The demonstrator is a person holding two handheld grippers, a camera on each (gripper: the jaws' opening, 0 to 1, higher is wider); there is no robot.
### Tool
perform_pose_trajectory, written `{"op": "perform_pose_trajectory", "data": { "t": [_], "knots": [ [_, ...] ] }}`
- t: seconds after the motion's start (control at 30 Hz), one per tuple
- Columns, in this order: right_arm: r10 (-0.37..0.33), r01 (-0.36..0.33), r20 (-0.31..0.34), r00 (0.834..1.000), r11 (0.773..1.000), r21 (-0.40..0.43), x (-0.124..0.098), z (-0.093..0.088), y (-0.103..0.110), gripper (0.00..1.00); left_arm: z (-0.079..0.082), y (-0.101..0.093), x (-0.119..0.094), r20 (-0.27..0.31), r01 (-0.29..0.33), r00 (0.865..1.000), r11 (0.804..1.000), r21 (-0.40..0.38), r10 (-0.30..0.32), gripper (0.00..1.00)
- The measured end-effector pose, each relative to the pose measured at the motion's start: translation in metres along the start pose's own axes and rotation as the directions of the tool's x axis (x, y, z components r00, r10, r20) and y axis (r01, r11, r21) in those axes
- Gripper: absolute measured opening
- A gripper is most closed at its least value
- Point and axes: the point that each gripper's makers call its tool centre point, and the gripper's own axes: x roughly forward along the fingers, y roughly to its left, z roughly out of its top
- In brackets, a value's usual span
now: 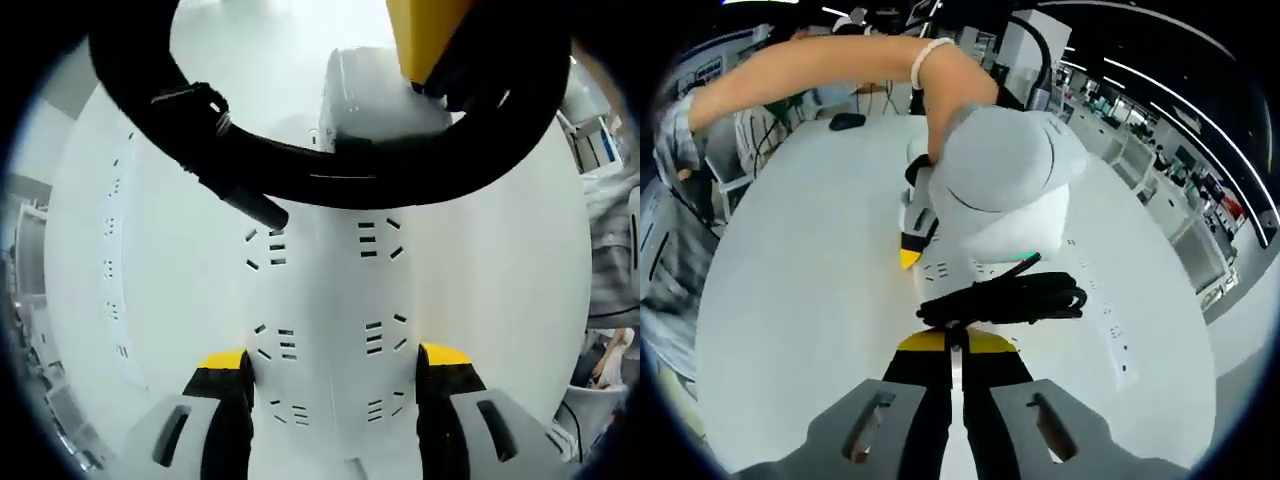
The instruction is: Straighten the power strip on the desk, plug the charger into it
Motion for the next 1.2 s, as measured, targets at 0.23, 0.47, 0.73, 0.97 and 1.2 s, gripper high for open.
{"op": "perform_pose_trajectory", "data": {
  "t": [0.23, 0.47, 0.73, 0.97, 1.2],
  "knots": [
    [-0.026, 0.024, -0.022, 0.999, 0.995, -0.097, 0.000, 0.000, 0.005, 0.00, 0.001, 0.000, 0.000, 0.002, -0.001, 1.000, 1.000, -0.001, 0.001, 0.65],
    [-0.077, 0.074, 0.000, 0.997, 0.964, -0.256, -0.002, -0.005, 0.018, 0.00, 0.000, -0.002, 0.000, 0.014, -0.001, 1.000, 1.000, 0.000, 0.001, 0.65],
    [-0.141, 0.157, 0.076, 0.987, 0.943, -0.294, -0.002, -0.006, 0.020, 0.00, 0.000, -0.001, 0.000, 0.023, 0.000, 1.000, 1.000, 0.004, 0.000, 0.65],
    [-0.097, 0.115, 0.178, 0.979, 0.988, -0.099, 0.001, 0.000, 0.005, 0.00, 0.000, -0.001, 0.001, 0.009, -0.001, 1.000, 1.000, 0.021, 0.001, 0.66],
    [-0.067, 0.084, 0.285, 0.956, 0.995, -0.046, -0.001, 0.007, -0.013, 0.00, 0.000, -0.002, 0.001, -0.021, -0.001, 1.000, 0.998, 0.055, 0.003, 0.66]
  ]
}}
